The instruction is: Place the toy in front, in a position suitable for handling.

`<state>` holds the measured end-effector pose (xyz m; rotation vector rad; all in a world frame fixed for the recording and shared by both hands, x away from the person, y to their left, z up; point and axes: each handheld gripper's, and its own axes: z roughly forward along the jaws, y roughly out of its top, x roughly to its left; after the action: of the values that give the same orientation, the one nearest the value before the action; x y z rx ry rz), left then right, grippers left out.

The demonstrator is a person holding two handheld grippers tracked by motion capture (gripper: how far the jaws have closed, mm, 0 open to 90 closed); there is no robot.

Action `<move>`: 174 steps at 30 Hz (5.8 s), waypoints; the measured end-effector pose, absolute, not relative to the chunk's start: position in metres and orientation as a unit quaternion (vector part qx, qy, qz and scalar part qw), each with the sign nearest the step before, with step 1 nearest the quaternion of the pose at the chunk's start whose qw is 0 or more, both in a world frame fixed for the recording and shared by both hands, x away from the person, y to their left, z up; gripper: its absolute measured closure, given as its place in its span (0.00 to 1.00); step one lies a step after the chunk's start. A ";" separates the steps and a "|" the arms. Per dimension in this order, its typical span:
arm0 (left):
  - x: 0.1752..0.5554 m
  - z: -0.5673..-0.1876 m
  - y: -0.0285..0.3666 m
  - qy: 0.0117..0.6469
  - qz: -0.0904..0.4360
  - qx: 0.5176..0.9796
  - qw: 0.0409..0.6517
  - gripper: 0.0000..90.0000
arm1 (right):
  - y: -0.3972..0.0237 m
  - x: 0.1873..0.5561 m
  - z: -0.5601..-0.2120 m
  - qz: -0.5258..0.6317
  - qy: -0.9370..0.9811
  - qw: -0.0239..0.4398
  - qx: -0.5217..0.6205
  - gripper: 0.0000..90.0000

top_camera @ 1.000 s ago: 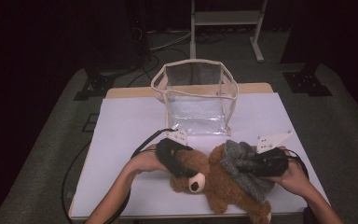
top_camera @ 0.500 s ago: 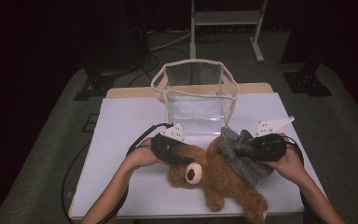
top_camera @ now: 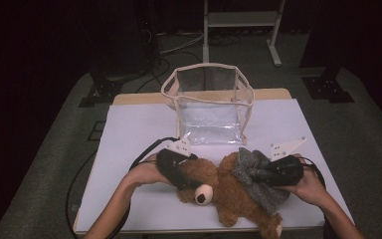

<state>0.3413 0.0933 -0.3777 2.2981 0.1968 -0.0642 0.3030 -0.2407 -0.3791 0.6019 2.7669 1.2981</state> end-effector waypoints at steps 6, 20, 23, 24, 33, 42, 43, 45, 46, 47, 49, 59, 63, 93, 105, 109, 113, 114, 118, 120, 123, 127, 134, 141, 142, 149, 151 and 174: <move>0.346 -0.387 0.078 0.059 -0.074 0.915 0.393 0.07 | -0.247 0.300 -0.383 0.427 0.882 0.009 0.199 0.86; 0.357 -0.354 0.080 0.056 0.041 0.923 0.379 0.56 | -0.254 0.325 -0.368 0.447 0.866 0.033 0.223 0.85; 0.360 -0.346 0.085 0.057 0.076 0.922 0.376 0.56 | -0.247 0.336 -0.362 0.445 0.867 0.039 0.221 0.85; 0.361 -0.344 0.088 0.062 0.081 0.920 0.379 0.56 | -0.245 0.340 -0.361 0.447 0.866 0.039 0.220 0.85; 0.347 -0.361 0.113 0.069 0.051 0.915 0.393 0.41 | -0.223 0.341 -0.377 0.439 0.878 0.002 0.192 0.86; 0.345 -0.364 0.117 0.082 0.041 0.909 0.407 0.42 | -0.221 0.327 -0.376 0.424 0.887 0.014 0.183 0.86; 0.344 -0.365 0.116 0.080 0.041 0.908 0.409 0.45 | -0.224 0.327 -0.375 0.425 0.887 0.015 0.183 0.86; 0.342 -0.368 0.116 0.075 0.040 0.907 0.413 0.48 | -0.230 0.327 -0.371 0.422 0.887 0.020 0.187 0.86; 0.340 -0.370 0.117 0.071 0.044 0.907 0.412 0.49 | -0.235 0.328 -0.368 0.422 0.886 0.024 0.189 0.86; 0.339 -0.371 0.118 0.069 0.047 0.907 0.413 0.50 | -0.240 0.329 -0.365 0.422 0.885 0.026 0.195 0.86; 0.337 -0.372 0.119 0.067 0.049 0.904 0.419 0.50 | -0.249 0.332 -0.360 0.420 0.882 0.035 0.209 0.86; 0.323 -0.374 0.119 0.046 0.068 0.902 0.423 0.50 | -0.229 0.353 -0.350 0.387 0.897 0.024 0.210 0.86; 0.323 -0.374 0.119 0.043 0.068 0.903 0.423 0.50 | -0.204 0.360 -0.345 0.374 0.907 0.023 0.190 0.86; 0.320 -0.377 0.121 0.041 0.065 0.899 0.431 0.49 | -0.277 0.334 -0.342 0.399 0.884 0.018 0.244 0.86; 0.318 -0.377 0.121 0.038 0.071 0.900 0.429 0.49 | -0.175 0.359 -0.292 0.384 0.914 0.020 0.133 0.86; 0.318 -0.377 0.121 0.036 0.071 0.900 0.429 0.49 | -0.156 0.363 -0.313 0.355 0.927 -0.009 0.124 0.86; 0.317 -0.377 0.121 0.035 0.071 0.900 0.428 0.48 | -0.158 0.361 -0.329 0.348 0.928 -0.025 0.129 0.86; 0.317 -0.377 0.121 0.035 0.071 0.900 0.428 0.48 | -0.161 0.360 -0.332 0.351 0.927 -0.029 0.132 0.86; 0.317 -0.377 0.122 0.032 0.071 0.900 0.428 0.48 | -0.175 0.357 -0.340 0.360 0.922 -0.027 0.144 0.86; 0.316 -0.378 0.122 0.033 0.071 0.899 0.430 0.48 | -0.183 0.353 -0.342 0.362 0.919 -0.023 0.153 0.86; 0.316 -0.378 0.123 0.033 0.068 0.899 0.431 0.48 | -0.197 0.348 -0.346 0.369 0.915 -0.019 0.161 0.86; 0.316 -0.378 0.123 0.033 0.068 0.899 0.431 0.48 | -0.224 0.338 -0.353 0.373 0.909 -0.014 0.187 0.86; 0.316 -0.378 0.123 0.031 0.067 0.899 0.432 0.48 | -0.264 0.322 -0.369 0.388 0.894 -0.016 0.223 0.86; 0.317 -0.378 0.122 0.034 0.067 0.898 0.433 0.48 | -0.280 0.319 -0.363 0.400 0.886 -0.010 0.236 0.86; 0.317 -0.378 0.123 0.034 0.067 0.898 0.433 0.48 | -0.278 0.319 -0.356 0.403 0.886 -0.007 0.231 0.86; 0.317 -0.378 0.122 0.035 0.067 0.899 0.431 0.48 | -0.241 0.330 -0.303 0.405 0.897 0.020 0.176 0.86; 0.317 -0.378 0.122 0.034 0.068 0.899 0.431 0.48 | -0.222 0.336 -0.293 0.403 0.902 0.021 0.154 0.85; 0.320 -0.376 0.141 0.057 0.052 0.892 0.446 0.29 | -0.158 0.346 -0.349 0.356 0.925 -0.035 0.126 0.86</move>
<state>0.3196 0.1407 -0.3755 2.2086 0.1400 0.1299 0.3458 -0.1584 -0.3494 0.4046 2.9737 1.1452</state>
